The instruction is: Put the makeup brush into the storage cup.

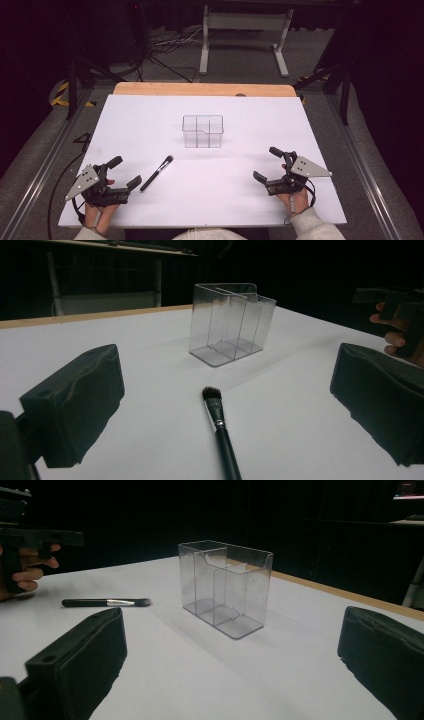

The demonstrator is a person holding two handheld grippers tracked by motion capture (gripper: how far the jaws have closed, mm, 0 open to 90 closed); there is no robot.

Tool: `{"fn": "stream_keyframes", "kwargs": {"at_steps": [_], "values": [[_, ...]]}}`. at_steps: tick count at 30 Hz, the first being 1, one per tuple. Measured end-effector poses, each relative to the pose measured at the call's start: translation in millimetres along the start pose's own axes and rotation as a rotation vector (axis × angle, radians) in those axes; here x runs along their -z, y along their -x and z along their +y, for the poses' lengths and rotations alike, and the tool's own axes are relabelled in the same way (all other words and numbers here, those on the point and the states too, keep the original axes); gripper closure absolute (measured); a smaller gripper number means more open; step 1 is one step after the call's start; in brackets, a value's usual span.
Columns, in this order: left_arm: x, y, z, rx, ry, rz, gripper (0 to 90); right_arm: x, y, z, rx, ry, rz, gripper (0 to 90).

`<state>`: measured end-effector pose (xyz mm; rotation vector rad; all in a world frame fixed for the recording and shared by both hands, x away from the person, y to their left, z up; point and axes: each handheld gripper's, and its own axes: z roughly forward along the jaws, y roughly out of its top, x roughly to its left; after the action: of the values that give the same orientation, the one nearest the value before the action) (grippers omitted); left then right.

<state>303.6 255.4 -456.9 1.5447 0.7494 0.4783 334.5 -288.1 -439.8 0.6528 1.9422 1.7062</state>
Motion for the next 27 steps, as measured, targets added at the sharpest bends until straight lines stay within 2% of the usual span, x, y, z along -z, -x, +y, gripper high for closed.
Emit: {"fn": "stream_keyframes", "kwargs": {"at_steps": [3,9,16,21,24,27], "values": [[1.1,1.0,2.6,-0.004,0.002,0.003,1.7,-0.4,0.0,0.8,0.005,-0.001,0.009,0.0],[3.6,4.1,11.1,-0.016,0.042,0.001,2.5,-0.7,-1.3,3.4,0.028,0.001,0.007,0.0],[-2.3,3.8,21.0,-0.014,0.048,0.007,3.1,-3.0,-2.3,3.9,0.026,0.001,0.017,0.0],[-8.9,5.9,25.9,-0.031,0.059,-0.008,2.4,-3.3,-1.3,3.4,0.016,-0.001,0.022,0.0],[-11.1,6.6,29.7,-0.026,0.073,-0.019,1.6,-3.1,-1.0,3.1,0.015,-0.002,0.022,0.0],[-12.9,8.9,33.2,-0.049,0.069,-0.027,1.9,-2.8,-1.3,3.3,0.017,-0.004,0.019,0.0]]}}
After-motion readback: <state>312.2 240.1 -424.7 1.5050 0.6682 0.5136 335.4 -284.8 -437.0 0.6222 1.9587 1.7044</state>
